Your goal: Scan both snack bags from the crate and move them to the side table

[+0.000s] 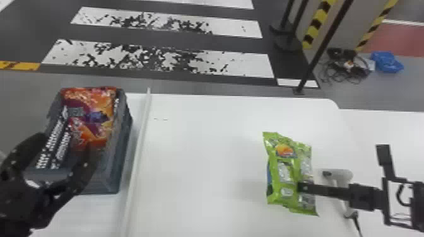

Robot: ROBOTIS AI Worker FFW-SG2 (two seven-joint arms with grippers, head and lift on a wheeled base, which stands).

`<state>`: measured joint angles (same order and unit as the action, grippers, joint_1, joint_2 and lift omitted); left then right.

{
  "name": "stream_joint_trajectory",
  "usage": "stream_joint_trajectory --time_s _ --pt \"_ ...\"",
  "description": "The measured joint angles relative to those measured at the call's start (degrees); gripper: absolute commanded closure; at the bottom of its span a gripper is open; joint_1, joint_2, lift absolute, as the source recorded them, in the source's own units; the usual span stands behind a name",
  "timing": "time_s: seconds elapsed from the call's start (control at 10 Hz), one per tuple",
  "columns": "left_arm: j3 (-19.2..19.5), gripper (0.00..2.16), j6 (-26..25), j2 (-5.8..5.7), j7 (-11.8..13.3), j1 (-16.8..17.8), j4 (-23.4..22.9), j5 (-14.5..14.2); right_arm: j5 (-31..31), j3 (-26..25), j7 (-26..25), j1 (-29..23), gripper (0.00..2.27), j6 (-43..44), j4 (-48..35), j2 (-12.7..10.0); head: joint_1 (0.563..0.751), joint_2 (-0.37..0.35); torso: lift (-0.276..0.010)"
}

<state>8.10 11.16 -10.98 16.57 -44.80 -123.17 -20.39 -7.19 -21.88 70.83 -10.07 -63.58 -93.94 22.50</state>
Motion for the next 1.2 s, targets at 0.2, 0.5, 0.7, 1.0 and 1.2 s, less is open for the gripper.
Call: stream_joint_trajectory --time_s 0.2,0.5,0.7,1.0,1.2 --pt "-0.41 0.08 -0.06 0.0 -0.05 0.07 -0.12 0.45 -4.42 -8.14 -0.64 2.0 1.9 -7.39 -1.45 0.64 0.695 -0.189 -0.029" --pt "-1.38 0.08 -0.37 0.0 -0.07 0.7 0.17 1.18 -6.49 -15.22 -5.07 8.32 1.9 -10.6 6.9 5.74 0.695 -0.312 -0.029" --pt "-1.97 0.08 -0.41 -0.07 -0.05 0.92 0.33 1.23 -6.1 -15.46 -8.23 13.96 1.9 -5.9 19.15 10.16 0.695 -0.35 -0.029" --pt "-1.88 0.08 0.08 -0.25 0.44 0.1 0.29 1.18 -2.22 -15.12 -14.94 19.81 1.89 4.02 29.68 12.76 0.695 -0.35 -0.029" --pt "-1.5 0.08 2.03 -0.39 0.62 -0.47 0.9 0.65 -0.09 -15.12 -20.81 21.96 1.89 9.03 35.2 13.54 0.695 -0.35 -0.029"
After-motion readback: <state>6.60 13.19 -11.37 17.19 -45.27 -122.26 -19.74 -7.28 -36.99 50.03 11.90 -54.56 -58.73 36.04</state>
